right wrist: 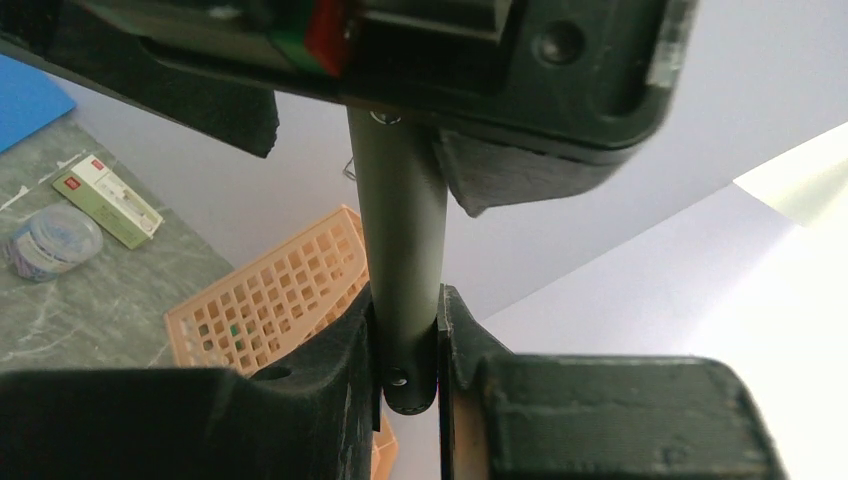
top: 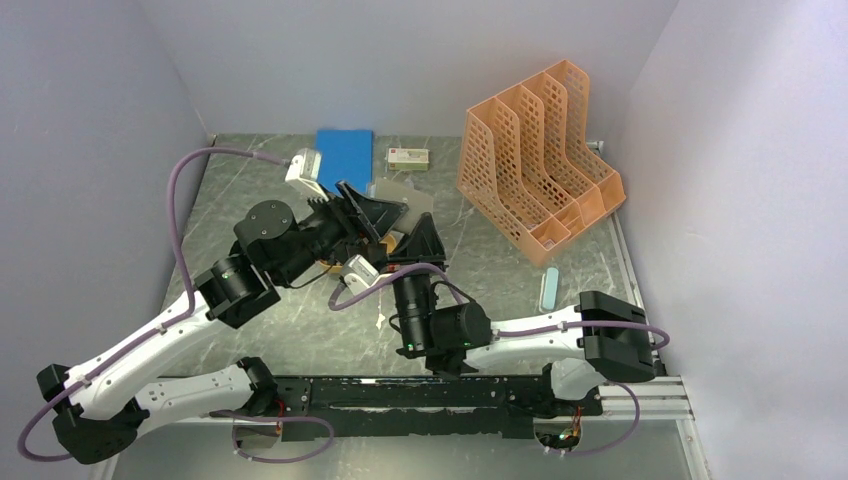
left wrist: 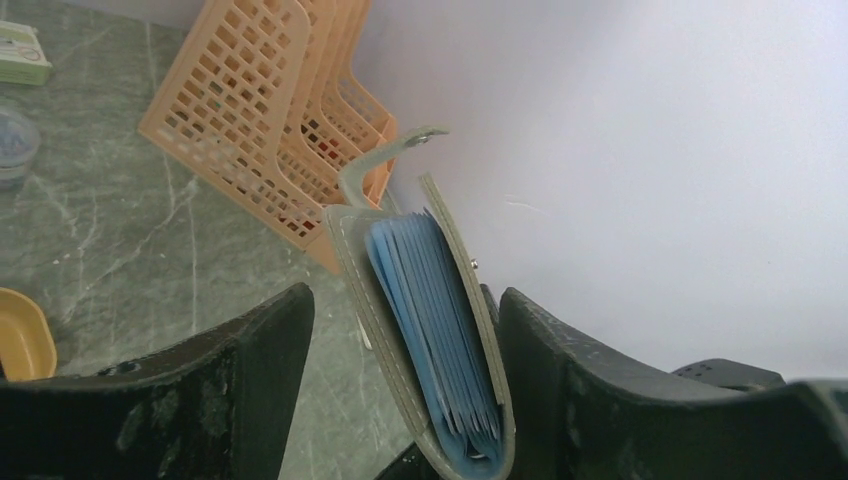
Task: Put the credit cards into the card holder
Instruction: Close the card holder.
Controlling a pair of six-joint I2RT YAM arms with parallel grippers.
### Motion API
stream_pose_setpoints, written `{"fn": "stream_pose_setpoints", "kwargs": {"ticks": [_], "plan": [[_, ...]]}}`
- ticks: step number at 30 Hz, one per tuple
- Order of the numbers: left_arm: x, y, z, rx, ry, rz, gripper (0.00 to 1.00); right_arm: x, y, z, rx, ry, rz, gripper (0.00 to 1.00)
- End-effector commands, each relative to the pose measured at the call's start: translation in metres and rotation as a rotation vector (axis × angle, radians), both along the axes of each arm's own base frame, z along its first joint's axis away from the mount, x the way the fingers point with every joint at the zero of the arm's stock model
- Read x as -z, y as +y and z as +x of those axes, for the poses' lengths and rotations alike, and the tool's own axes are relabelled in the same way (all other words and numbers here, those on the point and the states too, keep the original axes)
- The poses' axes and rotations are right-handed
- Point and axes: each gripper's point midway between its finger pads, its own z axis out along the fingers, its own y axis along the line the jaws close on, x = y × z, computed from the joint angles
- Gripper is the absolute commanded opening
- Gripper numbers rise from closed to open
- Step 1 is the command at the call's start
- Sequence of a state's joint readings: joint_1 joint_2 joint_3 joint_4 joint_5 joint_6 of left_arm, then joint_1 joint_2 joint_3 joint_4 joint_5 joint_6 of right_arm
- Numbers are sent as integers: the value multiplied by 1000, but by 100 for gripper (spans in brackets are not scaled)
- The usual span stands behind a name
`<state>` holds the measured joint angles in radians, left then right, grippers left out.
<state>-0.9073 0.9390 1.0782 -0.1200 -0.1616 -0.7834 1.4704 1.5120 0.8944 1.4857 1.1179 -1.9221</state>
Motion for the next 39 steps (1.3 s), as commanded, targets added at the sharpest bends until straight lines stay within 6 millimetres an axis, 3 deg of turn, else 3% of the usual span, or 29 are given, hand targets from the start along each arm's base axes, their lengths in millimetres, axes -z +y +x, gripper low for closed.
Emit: {"fn": "stream_pose_setpoints", "kwargs": {"ticks": [1,12,20,23,26,29,30,32,34,39], "plan": [[-15,10,6,-71,-20,-81,68,-15,-11,-4,1,-2,164,0],[-17,11,16,-121,4,-115,44,-16,-14,-5,-4,7,180,0],[-14,10,17,-123,10,-120,43,-17,-16,-5,-8,14,195,0],[-11,10,17,-123,10,-115,31,-17,-17,-5,-6,15,200,0],[-11,8,18,-121,12,-104,6,-17,-18,-5,-4,20,208,0],[-10,9,19,-128,10,-97,5,-16,-19,-7,-3,31,212,0],[-9,11,19,-135,10,-96,5,-15,-20,-9,-7,35,217,3],[-8,15,22,-158,13,-90,5,-13,-18,-14,-25,47,212,29],[-5,20,24,-187,19,-80,5,-8,-15,-20,-51,69,191,48],[-5,35,30,-261,15,-43,5,14,3,-37,-144,228,207,72]]}}
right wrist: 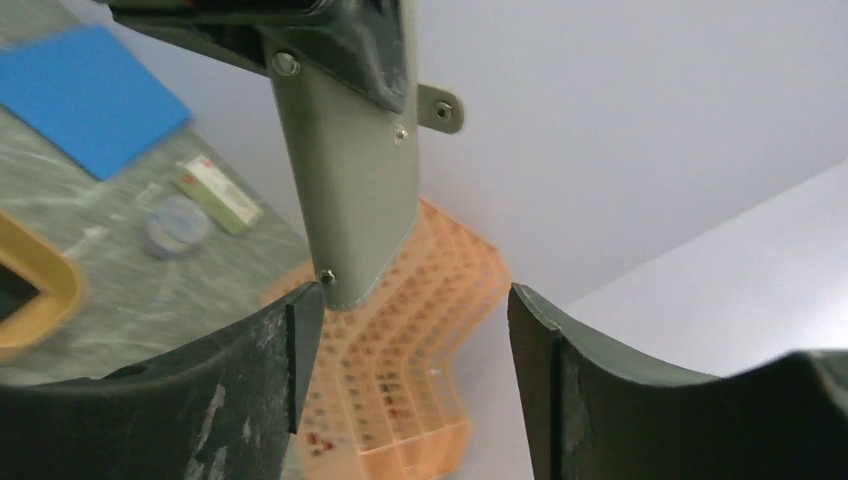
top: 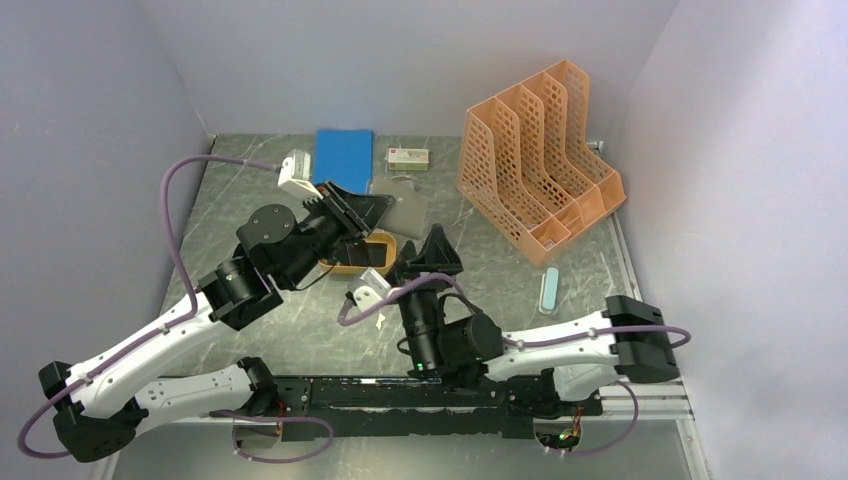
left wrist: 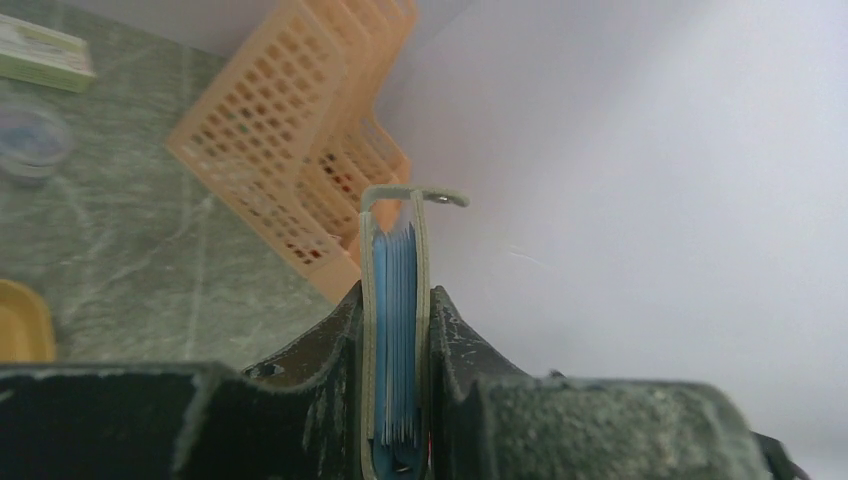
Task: Put the credit cards into the card holder
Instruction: Close the card holder.
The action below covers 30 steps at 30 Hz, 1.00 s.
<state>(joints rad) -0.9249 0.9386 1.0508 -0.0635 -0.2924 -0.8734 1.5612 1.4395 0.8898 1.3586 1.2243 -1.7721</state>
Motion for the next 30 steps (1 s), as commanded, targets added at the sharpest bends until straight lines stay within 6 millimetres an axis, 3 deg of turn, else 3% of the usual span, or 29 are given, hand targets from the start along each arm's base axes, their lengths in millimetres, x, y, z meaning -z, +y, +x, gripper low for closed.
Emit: {"fn": "stream_pose_setpoints", "kwargs": {"ticks": [1,6,8,11,15,19,24,27,30], "plan": [[-1,32,18,-171,-14,70,5,14,8,-17,-94,151,83,74],[-1,59,14,-238,-35,166,5,31,21,-36,-299,444,270,76],[1,69,8,-237,-46,204,5,16,29,-44,-473,552,397,76],[4,71,-10,-148,-79,252,5,-19,21,-41,-628,623,589,75],[2,58,-45,60,-162,263,5,-48,7,-9,-705,688,751,72],[6,43,-74,242,-201,276,5,-40,-2,25,-658,721,857,71],[34,28,-92,385,-144,294,5,-25,-13,53,-755,850,993,69],[60,15,-97,442,-79,235,5,-24,-33,48,-918,908,1084,69],[78,3,-98,474,-23,178,5,-16,-55,40,-923,893,1103,69]]}}
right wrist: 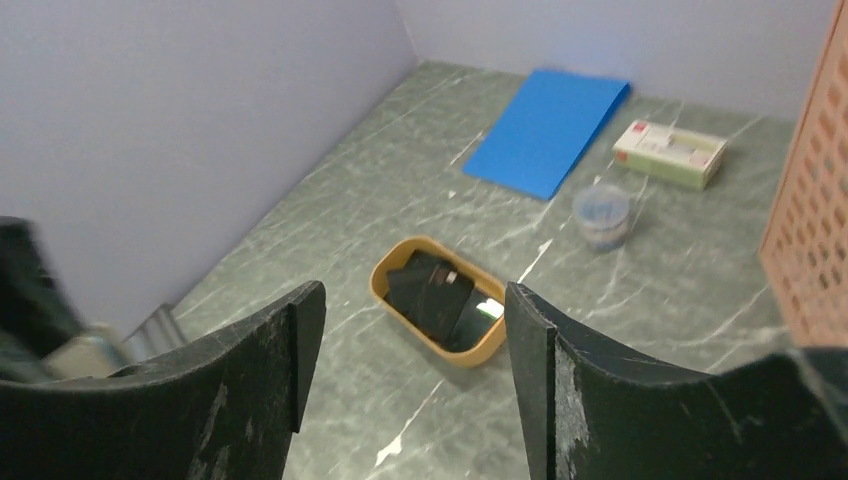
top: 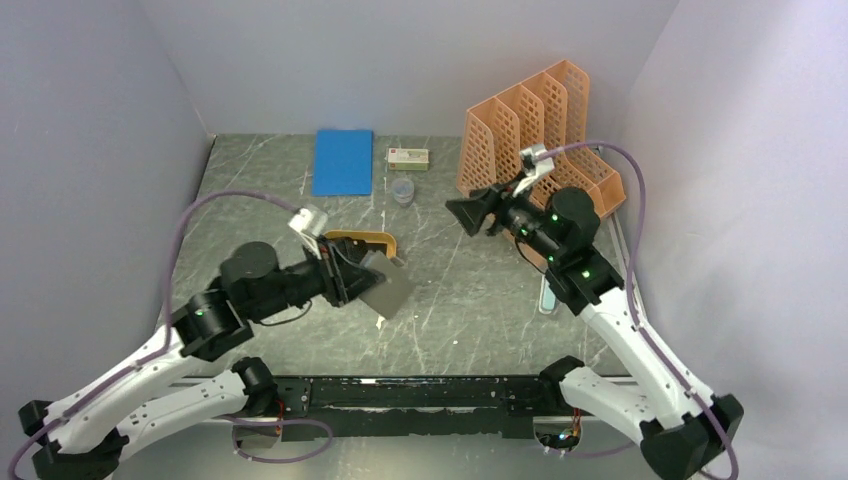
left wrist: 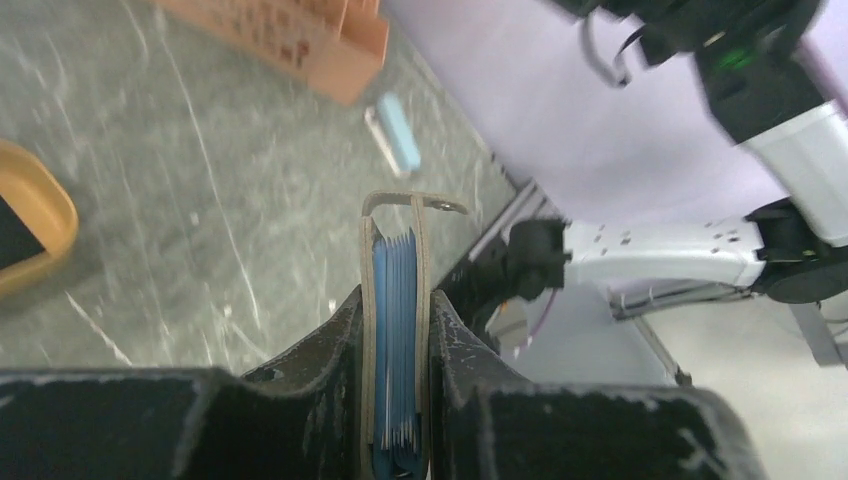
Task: Put the credit cards into the card holder
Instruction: Close the card holder.
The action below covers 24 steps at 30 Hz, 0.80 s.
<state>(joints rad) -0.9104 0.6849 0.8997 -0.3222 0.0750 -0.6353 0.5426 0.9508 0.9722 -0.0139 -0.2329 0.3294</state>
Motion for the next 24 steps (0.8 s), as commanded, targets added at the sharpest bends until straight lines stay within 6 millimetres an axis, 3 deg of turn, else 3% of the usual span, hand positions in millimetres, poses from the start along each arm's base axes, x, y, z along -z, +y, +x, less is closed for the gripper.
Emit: {"fn": "stream_pose_setpoints", "kwargs": {"ticks": [1,6,9,12,16,20,24], "plan": [[12,-23,-16,130,88,-101,5,-29,-2,-57,-242,-36,139,68],[15,-51,-13,216,170,-96,5,-7,-14,-76,-238,8,32,64],[5,-73,-12,299,221,-159,5,4,-29,-77,-150,11,7,63],[7,-82,-5,300,265,-172,5,12,-39,-79,-98,18,3,65],[26,-80,11,236,375,-158,5,15,-41,-88,-116,12,-32,66],[31,-79,10,254,427,-182,5,20,-32,-101,-212,18,-61,64],[36,-72,8,240,406,-127,5,16,-28,-99,-229,28,-70,60]]}}
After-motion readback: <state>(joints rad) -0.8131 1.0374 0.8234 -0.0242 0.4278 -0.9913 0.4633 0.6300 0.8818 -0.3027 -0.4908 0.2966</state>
